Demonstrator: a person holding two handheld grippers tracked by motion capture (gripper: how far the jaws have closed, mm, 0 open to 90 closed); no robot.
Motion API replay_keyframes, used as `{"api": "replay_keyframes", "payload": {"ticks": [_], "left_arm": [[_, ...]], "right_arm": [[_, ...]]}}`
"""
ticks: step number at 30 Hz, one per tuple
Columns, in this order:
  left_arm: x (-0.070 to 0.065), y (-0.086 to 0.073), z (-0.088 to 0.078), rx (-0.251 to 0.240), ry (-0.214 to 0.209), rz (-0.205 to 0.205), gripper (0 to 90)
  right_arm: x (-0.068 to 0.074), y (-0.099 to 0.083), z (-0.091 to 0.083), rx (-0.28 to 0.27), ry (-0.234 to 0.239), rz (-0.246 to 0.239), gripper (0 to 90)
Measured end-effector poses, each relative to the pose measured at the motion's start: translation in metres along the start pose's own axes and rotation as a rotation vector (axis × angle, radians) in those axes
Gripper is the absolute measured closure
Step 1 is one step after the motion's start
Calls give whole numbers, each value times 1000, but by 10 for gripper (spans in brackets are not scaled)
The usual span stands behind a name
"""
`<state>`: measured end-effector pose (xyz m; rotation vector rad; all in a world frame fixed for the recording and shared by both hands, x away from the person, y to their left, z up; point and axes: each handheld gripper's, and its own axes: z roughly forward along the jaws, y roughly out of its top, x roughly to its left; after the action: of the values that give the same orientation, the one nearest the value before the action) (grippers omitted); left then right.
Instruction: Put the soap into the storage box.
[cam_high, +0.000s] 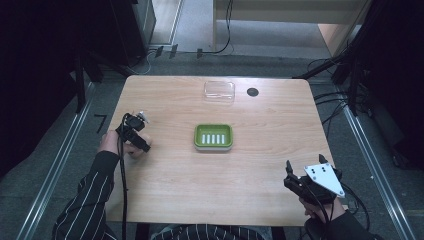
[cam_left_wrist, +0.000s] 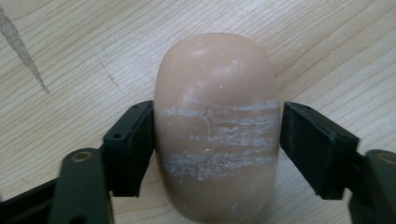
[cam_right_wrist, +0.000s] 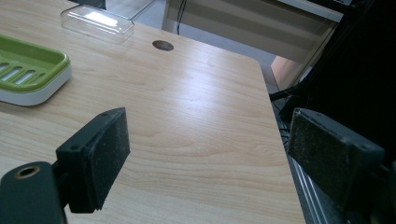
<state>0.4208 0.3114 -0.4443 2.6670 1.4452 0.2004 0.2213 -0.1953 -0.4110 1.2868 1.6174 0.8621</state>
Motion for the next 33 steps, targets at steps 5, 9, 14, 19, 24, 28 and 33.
{"api": "replay_keyframes", "payload": {"ticks": [5, 9, 14, 19, 24, 28, 33], "left_arm": [[1, -1, 2, -5, -2, -9, 327], [0, -2, 4, -3, 10, -10, 328], [2, -1, 4, 3, -8, -6, 333], [2, 1, 4, 17, -11, -1, 335], [1, 1, 3, 19, -9, 8, 336], [1, 1, 3, 13, -14, 17, 337], [-1, 1, -3, 11, -9, 34, 336]], "right_arm": [[0, 0, 0, 0, 0, 1, 136], [0, 0, 0, 1, 1, -3, 136], [1, 0, 0, 3, -2, -5, 136], [1, 0, 0, 1, -3, -2, 136], [0, 0, 0, 2, -3, 0, 136], [0, 0, 0, 0, -1, 0, 136], [0, 0, 0, -2, -2, 2, 136]]}}
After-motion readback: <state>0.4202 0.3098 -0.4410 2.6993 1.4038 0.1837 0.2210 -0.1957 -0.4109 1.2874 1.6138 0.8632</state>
